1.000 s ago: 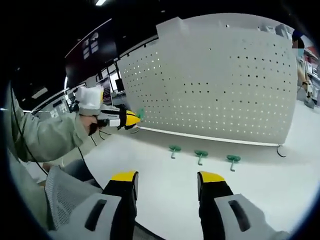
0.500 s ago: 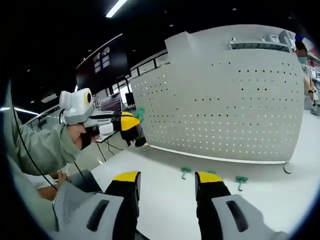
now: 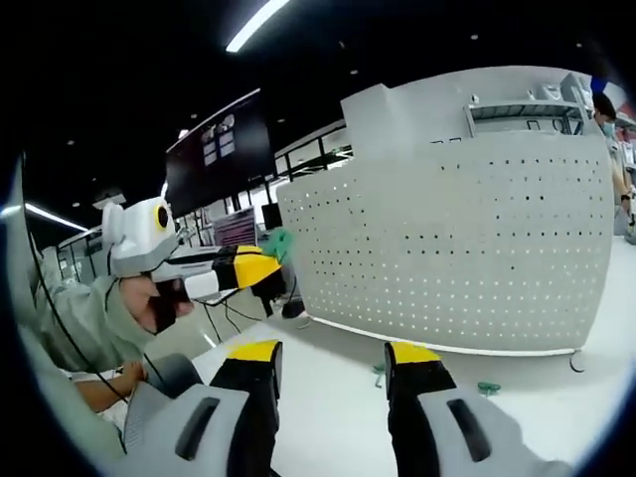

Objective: Insert the hook assembly into the mounting plate slot until the hook locks in place.

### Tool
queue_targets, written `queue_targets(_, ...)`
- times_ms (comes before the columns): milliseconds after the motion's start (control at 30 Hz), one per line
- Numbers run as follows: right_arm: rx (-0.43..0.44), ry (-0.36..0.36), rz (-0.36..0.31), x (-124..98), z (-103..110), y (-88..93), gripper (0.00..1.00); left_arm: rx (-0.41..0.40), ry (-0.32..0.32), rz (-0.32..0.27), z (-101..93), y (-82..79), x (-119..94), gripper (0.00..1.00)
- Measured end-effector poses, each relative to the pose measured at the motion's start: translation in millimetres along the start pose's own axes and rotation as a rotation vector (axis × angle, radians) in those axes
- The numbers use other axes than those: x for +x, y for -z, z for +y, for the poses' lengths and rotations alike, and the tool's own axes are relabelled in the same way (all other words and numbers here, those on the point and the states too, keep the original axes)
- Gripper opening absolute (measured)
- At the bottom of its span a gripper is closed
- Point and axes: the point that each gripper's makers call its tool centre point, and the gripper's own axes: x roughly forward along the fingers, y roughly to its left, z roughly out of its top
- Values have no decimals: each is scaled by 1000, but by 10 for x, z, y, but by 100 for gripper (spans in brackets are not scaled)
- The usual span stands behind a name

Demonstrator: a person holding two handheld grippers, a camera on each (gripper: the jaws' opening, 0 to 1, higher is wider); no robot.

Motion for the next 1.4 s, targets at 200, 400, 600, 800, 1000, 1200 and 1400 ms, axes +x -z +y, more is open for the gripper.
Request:
queue_targets(200,-6,-43,-65,24,159,-306,36,-20,13,-42,-123,-135,-55,3)
queue_targets(400,6,-86,-117,26,299,-540,31,-26,40,-66,-250,-226,-83,3)
queue_targets(600,32,-109,-142,29,356,-609,27,-34,61,-98,-345,-309,-116,3)
queue_targets(800,52,-134,-163,26,433,-686,23,-48,79,-112,-411,-352,-153,3)
queue_targets(1000,81,-162,-181,26,517,-735,19,-39,100,-129,-501,-415,-195,3)
queue_targets(1200,112,-187,-192,23,573,-767,15,-43,113,-144,-538,-468,-210,3)
queue_targets(1400,138,-191,-206,13,578,-796,13,-39,126,-156,-590,-523,-222,3)
